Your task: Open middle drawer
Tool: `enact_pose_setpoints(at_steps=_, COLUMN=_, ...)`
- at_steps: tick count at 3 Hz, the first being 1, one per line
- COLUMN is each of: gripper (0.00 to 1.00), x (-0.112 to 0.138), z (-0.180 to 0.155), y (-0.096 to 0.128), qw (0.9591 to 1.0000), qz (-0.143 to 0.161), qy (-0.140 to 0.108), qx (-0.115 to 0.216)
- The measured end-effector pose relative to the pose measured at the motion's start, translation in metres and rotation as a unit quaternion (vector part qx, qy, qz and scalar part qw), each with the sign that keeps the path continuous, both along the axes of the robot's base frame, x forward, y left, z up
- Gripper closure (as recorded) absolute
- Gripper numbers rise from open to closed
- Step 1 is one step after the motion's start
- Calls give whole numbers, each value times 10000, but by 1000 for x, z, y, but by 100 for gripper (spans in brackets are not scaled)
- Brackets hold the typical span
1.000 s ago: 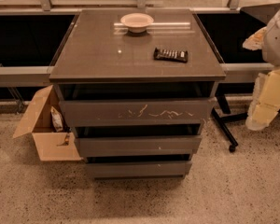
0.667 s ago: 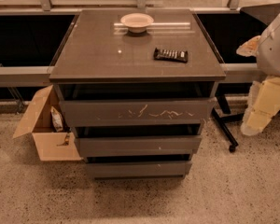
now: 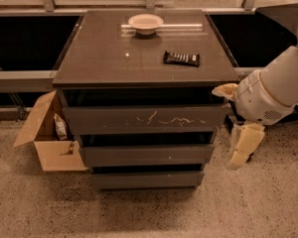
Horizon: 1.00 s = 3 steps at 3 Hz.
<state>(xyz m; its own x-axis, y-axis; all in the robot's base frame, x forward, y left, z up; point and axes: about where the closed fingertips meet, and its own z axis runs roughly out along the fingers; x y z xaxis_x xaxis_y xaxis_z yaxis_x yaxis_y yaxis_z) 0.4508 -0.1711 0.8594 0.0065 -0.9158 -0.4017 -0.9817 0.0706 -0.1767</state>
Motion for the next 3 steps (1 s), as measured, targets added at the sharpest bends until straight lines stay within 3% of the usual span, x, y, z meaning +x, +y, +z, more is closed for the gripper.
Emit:
enact_pose_setpoints(at_steps=1, gripper=0, x=0, z=-46, y=24, qw=9975, qz=368, qy=342, qx=505)
enact_pose_setpoints(at_steps=2, gripper=0, x=0, z=-46, y=24, qw=9975, qz=369, qy=343, qx=505)
enact_pose_setpoints(at_steps=3, gripper=0, x=12, z=-94, y=26, qw=9958, qz=500, qy=476, qx=608)
